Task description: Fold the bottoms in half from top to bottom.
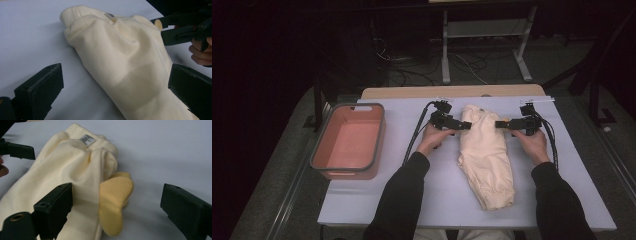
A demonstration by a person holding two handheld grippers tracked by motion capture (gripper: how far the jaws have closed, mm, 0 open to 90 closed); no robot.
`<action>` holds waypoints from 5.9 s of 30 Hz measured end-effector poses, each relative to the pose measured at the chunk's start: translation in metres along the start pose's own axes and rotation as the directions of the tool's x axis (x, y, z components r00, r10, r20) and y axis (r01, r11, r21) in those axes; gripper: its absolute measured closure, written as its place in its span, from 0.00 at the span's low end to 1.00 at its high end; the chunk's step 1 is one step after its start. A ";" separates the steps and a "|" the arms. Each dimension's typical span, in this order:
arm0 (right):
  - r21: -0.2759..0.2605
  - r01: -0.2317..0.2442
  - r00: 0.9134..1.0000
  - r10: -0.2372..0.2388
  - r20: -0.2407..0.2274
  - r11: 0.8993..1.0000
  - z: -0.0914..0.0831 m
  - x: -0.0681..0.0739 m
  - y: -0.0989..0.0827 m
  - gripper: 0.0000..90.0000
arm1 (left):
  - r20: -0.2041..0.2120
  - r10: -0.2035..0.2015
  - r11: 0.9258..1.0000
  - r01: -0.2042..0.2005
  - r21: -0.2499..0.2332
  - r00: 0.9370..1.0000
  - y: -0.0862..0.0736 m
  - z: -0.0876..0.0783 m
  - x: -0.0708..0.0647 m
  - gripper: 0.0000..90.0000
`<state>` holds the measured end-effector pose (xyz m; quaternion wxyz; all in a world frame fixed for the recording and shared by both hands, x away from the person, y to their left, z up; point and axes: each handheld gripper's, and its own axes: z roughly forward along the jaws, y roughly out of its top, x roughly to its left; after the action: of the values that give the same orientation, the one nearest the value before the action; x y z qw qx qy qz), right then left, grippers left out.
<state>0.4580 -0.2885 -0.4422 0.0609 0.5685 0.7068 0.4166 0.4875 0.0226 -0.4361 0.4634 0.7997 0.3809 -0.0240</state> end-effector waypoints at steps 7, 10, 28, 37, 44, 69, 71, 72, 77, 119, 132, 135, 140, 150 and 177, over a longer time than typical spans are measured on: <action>0.023 -0.019 1.000 0.019 -0.012 1.000 0.003 -0.005 0.000 0.22 | -0.003 -0.009 1.000 0.009 0.012 1.000 -0.004 0.009 0.001 0.00; 0.033 -0.010 1.000 0.010 -0.025 0.999 0.006 -0.004 0.000 0.27 | -0.005 -0.026 1.000 0.026 0.016 1.000 -0.006 0.013 0.002 0.00; 0.100 0.018 0.994 -0.007 -0.105 0.995 0.023 -0.005 0.007 0.57 | -0.036 -0.120 0.993 0.119 -0.024 0.992 -0.009 0.021 0.009 0.30; 0.126 0.020 0.990 -0.002 -0.143 0.992 0.028 -0.004 0.007 0.83 | -0.053 -0.195 0.980 0.193 -0.039 0.979 -0.011 0.026 0.013 0.69; 0.123 -0.025 0.986 0.045 -0.161 0.992 0.027 -0.007 0.005 0.89 | -0.087 -0.173 0.984 0.167 -0.065 0.981 -0.010 0.029 0.004 0.90; -0.041 0.028 0.984 -0.035 -0.177 0.999 -0.009 0.003 0.001 0.90 | 0.012 -0.038 0.973 0.040 -0.229 0.999 -0.005 0.003 -0.017 0.94; -0.051 0.031 0.982 -0.040 -0.183 0.998 -0.013 0.004 0.001 0.90 | 0.019 -0.034 0.970 0.038 -0.238 0.999 -0.005 0.001 -0.019 0.94; -0.056 0.029 0.981 -0.039 -0.188 0.998 -0.015 0.004 0.000 0.90 | 0.021 -0.030 0.969 0.035 -0.244 0.999 -0.006 0.000 -0.019 0.94; -0.083 0.013 0.975 -0.031 -0.218 0.996 -0.023 0.004 -0.003 0.90 | 0.047 -0.019 0.965 0.030 -0.261 0.999 -0.005 -0.007 -0.025 0.94; -0.147 0.064 0.964 -0.099 -0.246 0.987 -0.061 0.029 -0.019 0.90 | 0.121 0.046 0.955 -0.008 -0.297 0.992 -0.019 -0.038 -0.049 0.93; -0.158 0.081 0.962 -0.118 -0.247 0.984 -0.072 0.037 -0.026 0.90 | 0.130 0.061 0.952 -0.019 -0.307 0.990 -0.026 -0.044 -0.056 0.93; -0.158 0.081 0.961 -0.119 -0.248 0.984 -0.074 0.038 -0.028 0.90 | 0.136 0.062 0.950 -0.017 -0.310 0.989 -0.028 -0.045 -0.057 0.93; -0.158 0.089 0.961 -0.126 -0.245 0.983 -0.076 0.041 -0.031 0.90 | 0.142 0.071 0.950 -0.023 -0.312 0.987 -0.032 -0.047 -0.059 0.93; -0.151 0.098 0.960 -0.134 -0.245 0.984 -0.081 0.044 -0.039 0.90 | 0.156 0.098 0.951 -0.046 -0.304 0.983 -0.038 -0.053 -0.068 0.93; -0.098 0.107 0.962 -0.128 -0.241 0.989 -0.093 0.050 -0.068 0.89 | 0.207 0.178 0.961 -0.125 -0.245 0.962 -0.058 -0.061 -0.091 0.93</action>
<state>0.3378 -0.2945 -0.4079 0.0213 0.4663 0.7233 0.5089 0.3671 0.0321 -0.4078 0.5937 0.7598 0.2629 -0.0352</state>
